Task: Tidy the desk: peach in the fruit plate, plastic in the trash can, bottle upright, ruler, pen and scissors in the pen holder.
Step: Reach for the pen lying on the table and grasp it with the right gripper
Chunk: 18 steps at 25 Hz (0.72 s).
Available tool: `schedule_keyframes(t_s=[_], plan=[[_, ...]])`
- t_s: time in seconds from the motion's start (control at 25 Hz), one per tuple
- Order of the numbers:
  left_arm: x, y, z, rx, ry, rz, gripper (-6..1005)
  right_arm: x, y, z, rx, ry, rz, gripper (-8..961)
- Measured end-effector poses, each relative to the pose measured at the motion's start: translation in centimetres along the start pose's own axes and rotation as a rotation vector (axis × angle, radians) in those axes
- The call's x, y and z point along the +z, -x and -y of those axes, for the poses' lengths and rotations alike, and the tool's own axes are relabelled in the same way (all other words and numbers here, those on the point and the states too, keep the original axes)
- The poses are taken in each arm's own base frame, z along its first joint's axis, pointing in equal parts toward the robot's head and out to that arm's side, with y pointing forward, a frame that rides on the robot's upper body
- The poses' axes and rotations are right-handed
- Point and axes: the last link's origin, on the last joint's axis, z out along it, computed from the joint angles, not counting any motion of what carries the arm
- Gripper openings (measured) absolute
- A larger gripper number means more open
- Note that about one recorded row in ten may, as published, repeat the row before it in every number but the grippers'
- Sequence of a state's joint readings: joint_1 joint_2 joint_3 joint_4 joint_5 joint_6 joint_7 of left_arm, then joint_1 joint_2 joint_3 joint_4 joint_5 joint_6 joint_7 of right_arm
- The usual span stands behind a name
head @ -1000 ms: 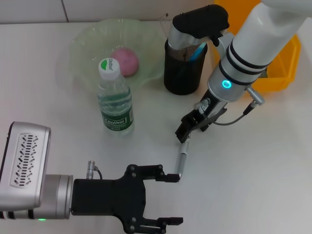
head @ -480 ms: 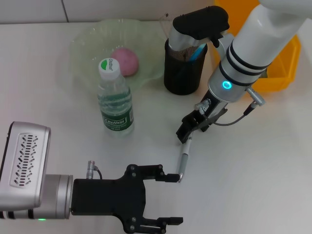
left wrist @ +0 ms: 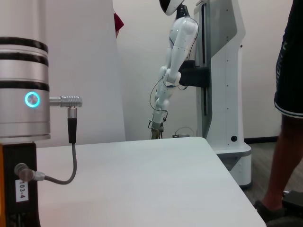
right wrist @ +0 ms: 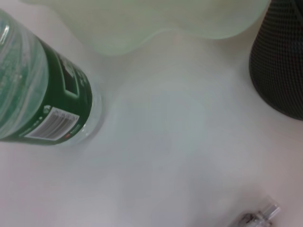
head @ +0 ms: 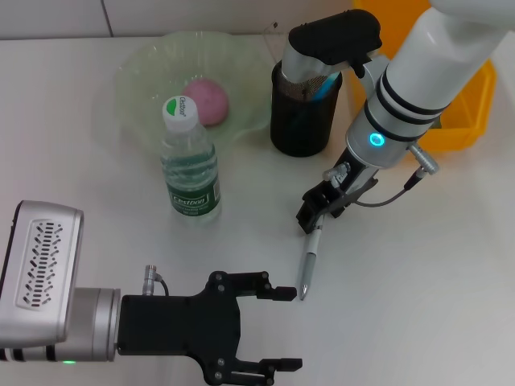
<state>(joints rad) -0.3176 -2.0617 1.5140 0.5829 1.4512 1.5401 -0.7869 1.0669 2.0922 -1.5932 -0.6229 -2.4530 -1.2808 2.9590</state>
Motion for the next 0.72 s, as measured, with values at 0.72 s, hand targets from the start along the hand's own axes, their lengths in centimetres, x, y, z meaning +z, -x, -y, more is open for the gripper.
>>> schedule_keyframes(t_s=[0.72], plan=[[0.02, -0.02, 0.03, 0.0, 0.001, 0.0, 742, -0.07, -0.13, -0.11, 0.0, 0.005, -0.012, 426]])
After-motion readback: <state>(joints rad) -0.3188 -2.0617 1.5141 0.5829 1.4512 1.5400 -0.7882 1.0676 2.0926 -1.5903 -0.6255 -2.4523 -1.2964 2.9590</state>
